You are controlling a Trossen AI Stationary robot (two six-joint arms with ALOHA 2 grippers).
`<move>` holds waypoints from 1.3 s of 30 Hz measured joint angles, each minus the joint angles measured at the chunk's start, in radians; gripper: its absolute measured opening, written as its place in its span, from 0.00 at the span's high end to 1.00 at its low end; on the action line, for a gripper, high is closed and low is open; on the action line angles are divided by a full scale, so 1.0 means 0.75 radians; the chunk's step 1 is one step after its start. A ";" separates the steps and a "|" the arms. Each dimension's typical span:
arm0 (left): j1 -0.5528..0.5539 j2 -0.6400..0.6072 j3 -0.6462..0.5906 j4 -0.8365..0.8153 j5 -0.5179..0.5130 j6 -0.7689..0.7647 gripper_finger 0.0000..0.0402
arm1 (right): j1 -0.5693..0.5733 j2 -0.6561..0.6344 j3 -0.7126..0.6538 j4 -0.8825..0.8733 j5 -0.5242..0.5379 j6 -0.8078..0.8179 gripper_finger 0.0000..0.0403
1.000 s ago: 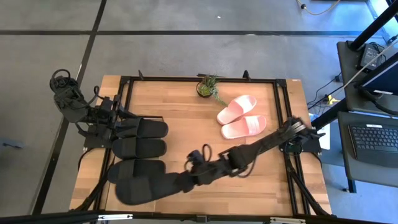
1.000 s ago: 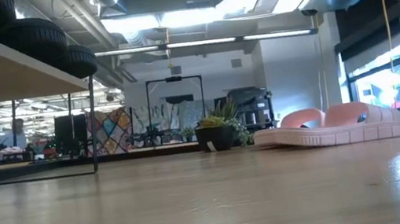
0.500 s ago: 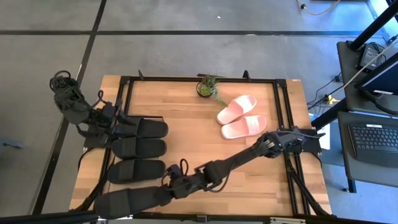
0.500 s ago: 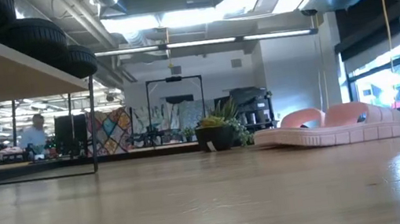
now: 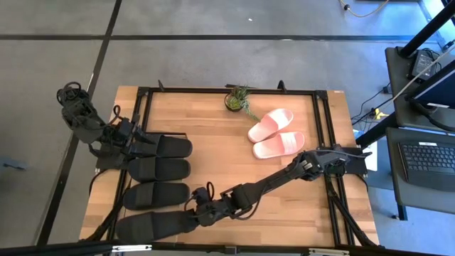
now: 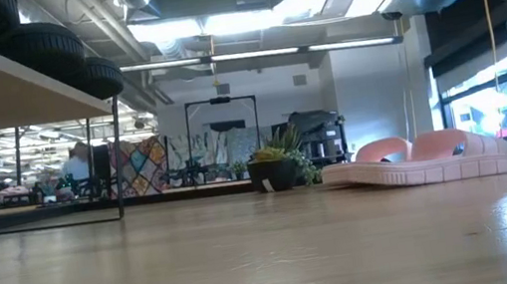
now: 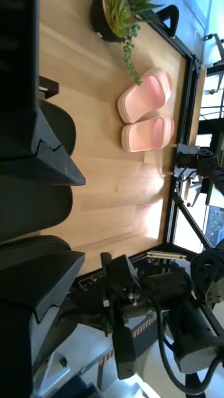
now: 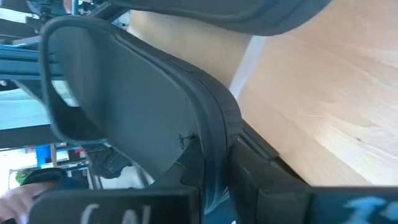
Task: Pick and place slides into the shelf
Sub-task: Put the black slipper on the shelf
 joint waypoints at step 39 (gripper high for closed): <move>0.000 0.000 0.000 -0.004 -0.001 0.000 0.56 | -0.020 0.015 -0.002 0.070 -0.140 -0.002 0.64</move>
